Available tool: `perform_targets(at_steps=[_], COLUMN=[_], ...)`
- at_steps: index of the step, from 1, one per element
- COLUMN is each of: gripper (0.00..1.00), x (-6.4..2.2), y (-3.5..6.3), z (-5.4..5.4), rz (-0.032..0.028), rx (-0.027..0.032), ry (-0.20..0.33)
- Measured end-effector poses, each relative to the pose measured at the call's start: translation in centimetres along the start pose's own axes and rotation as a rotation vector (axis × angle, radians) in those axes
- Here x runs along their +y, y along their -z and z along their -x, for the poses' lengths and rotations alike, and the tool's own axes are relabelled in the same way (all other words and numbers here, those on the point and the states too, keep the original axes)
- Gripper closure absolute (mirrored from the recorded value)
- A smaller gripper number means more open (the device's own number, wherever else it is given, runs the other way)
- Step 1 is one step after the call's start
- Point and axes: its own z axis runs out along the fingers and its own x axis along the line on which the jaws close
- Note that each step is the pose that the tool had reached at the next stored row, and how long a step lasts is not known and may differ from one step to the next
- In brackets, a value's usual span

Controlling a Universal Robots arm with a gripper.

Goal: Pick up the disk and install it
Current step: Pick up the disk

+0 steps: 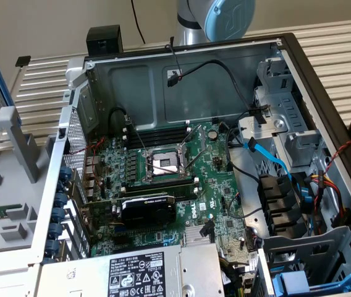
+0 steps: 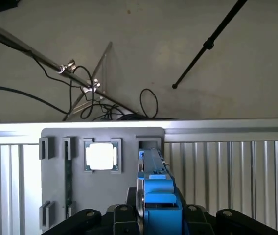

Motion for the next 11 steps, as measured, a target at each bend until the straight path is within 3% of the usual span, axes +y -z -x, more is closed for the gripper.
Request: perform_targets(at_steps=[7,11], gripper=[0.63,0.63], x=[-0.74,-1.49], y=[3.1,4.28], z=[0.0,0.0], rz=[-0.0009,-0.0013], rx=[0.0,-0.002], ry=[0.0,0.0])
